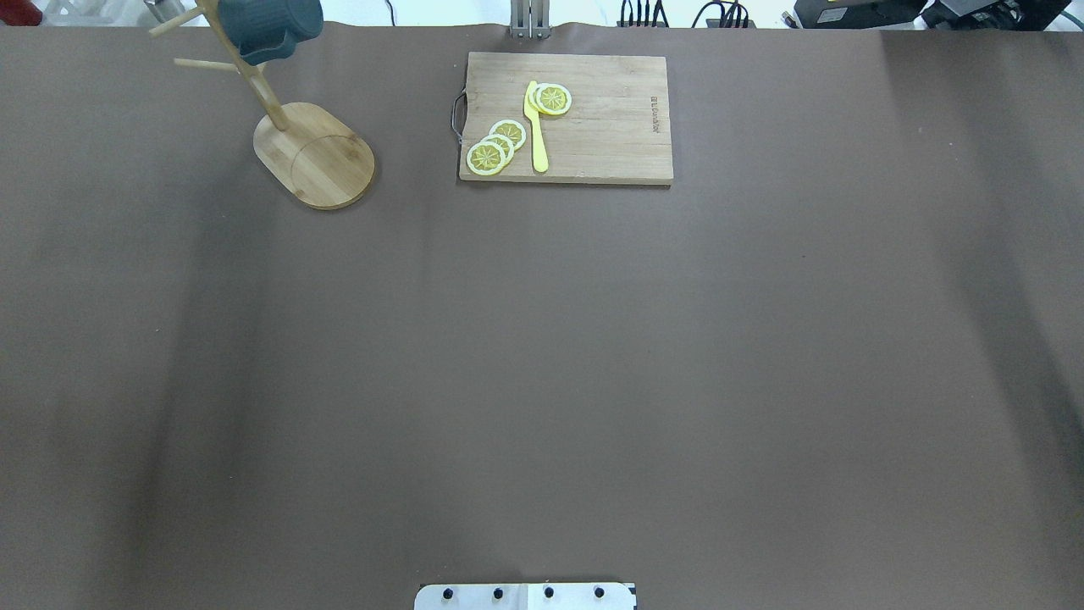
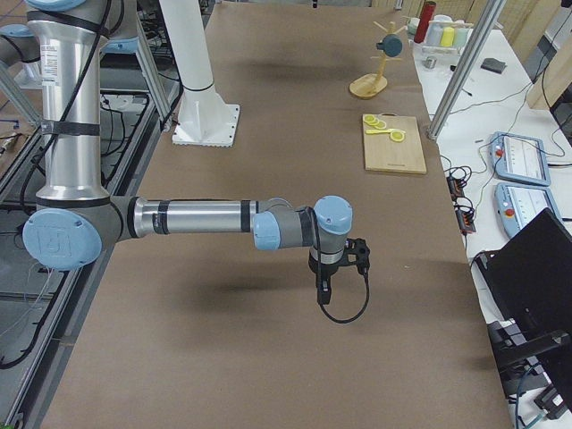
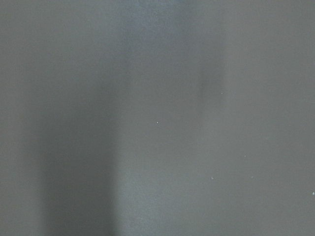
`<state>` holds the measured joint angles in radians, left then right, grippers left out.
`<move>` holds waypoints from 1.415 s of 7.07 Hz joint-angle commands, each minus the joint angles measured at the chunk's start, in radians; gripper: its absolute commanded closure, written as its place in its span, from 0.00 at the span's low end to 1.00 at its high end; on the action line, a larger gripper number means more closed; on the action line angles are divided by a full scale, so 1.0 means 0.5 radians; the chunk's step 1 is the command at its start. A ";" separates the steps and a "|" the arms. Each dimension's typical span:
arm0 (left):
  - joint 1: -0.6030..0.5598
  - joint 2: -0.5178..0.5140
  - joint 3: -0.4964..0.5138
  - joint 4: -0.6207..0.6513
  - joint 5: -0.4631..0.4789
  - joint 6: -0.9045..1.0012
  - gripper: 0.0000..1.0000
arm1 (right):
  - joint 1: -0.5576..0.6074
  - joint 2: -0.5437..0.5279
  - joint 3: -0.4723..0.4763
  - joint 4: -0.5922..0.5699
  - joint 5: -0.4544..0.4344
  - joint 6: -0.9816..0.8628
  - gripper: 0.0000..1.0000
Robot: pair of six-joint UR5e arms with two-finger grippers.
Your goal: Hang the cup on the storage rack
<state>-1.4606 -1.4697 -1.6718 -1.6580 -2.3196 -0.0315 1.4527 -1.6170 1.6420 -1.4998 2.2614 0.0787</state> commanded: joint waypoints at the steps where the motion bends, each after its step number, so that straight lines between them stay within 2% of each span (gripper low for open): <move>1: -0.003 -0.015 -0.001 0.101 0.010 0.008 0.03 | 0.006 0.009 -0.026 -0.132 -0.001 -0.181 0.00; 2: -0.003 -0.018 0.012 0.095 -0.012 0.008 0.03 | 0.015 0.034 -0.026 -0.242 -0.001 -0.312 0.00; 4: 0.000 -0.033 0.009 0.067 -0.018 0.011 0.02 | 0.018 0.135 -0.011 -0.469 0.027 -0.351 0.00; 8: 0.007 -0.085 0.030 0.040 -0.073 0.008 0.02 | 0.031 0.184 -0.029 -0.501 0.082 -0.323 0.00; 10: -0.003 -0.156 0.021 0.055 -0.079 -0.011 0.02 | 0.031 0.187 -0.023 -0.498 0.321 -0.329 0.00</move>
<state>-1.4583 -1.5326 -1.6518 -1.6352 -2.3566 -0.0330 1.4670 -1.5252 1.6311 -1.7493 2.3599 -0.0843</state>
